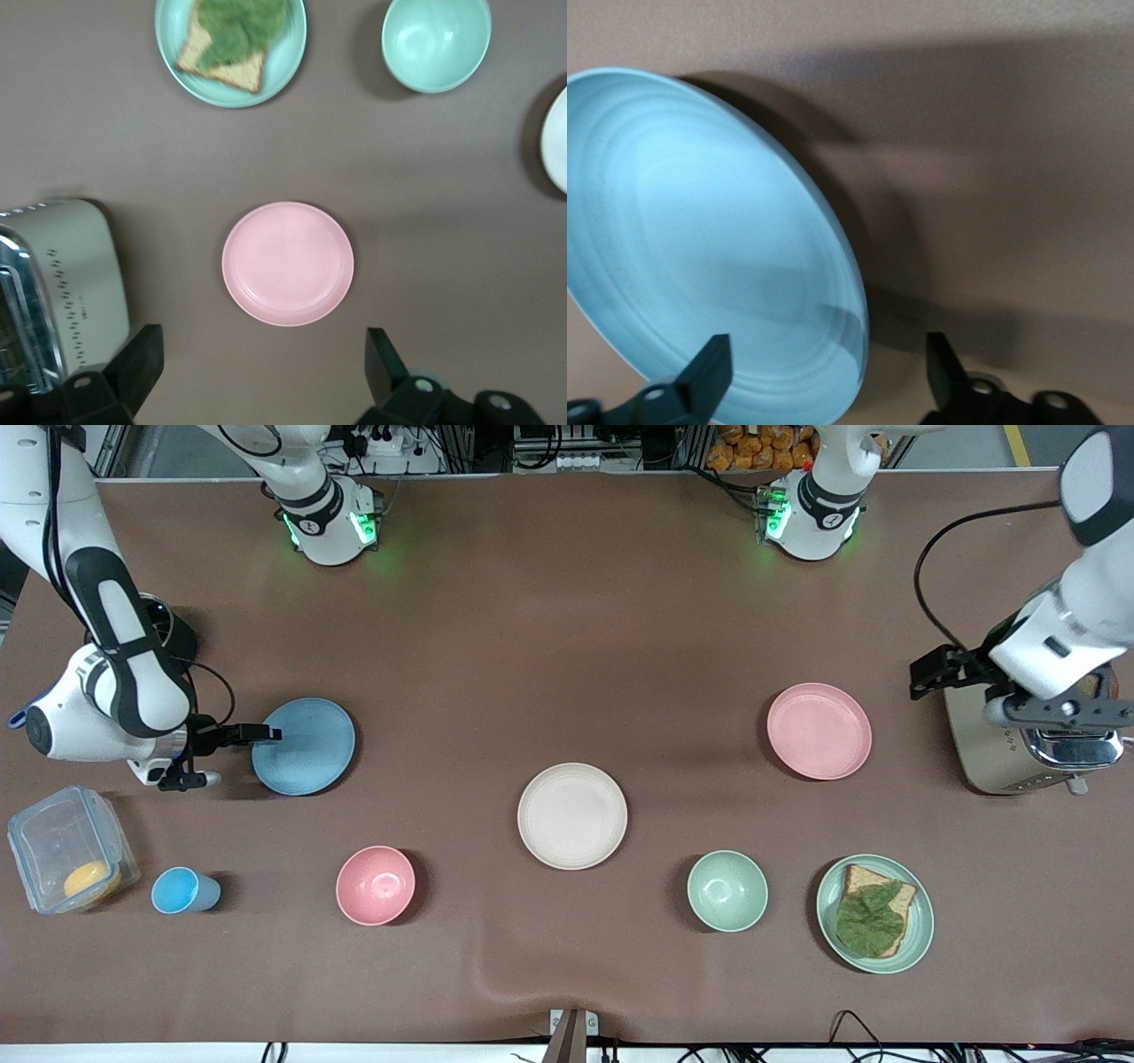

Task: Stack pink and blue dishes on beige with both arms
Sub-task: 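Lower the left gripper to the pink plate rim and grasp it, then carry the pink plate with the left gripper onto the beige plate, then open the left gripper and lift it away from the plates, then carry the blue plate with the right gripper onto the pink plate, then open the right gripper and draw it back from the stack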

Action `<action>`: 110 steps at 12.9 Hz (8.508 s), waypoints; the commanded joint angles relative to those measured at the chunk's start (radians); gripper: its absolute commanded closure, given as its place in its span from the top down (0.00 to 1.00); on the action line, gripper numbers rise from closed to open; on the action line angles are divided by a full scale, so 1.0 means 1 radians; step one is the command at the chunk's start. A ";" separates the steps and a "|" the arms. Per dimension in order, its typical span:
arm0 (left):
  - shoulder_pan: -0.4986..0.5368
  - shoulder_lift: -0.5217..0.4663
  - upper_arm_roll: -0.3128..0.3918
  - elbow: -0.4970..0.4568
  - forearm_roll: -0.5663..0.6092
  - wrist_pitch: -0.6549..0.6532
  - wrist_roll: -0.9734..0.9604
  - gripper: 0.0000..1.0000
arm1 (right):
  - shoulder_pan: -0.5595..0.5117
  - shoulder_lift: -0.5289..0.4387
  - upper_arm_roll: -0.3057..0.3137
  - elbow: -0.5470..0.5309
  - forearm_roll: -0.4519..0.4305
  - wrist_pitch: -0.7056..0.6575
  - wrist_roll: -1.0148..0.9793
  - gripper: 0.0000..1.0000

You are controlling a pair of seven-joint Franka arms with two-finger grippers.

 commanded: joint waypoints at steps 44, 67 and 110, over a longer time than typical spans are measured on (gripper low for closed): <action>-0.093 0.631 -0.291 0.296 -0.262 0.323 -0.074 0.00 | 0.059 0.011 0.003 0.315 -0.036 -0.354 0.051 0.00; -0.198 0.691 -0.275 0.262 -0.163 0.562 -0.036 1.00 | 0.134 0.011 0.004 0.364 -0.039 -0.401 0.199 0.00; 0.089 -0.119 -0.053 -0.026 -0.012 0.066 -0.018 1.00 | 0.656 0.278 0.006 0.666 0.309 -0.025 0.922 1.00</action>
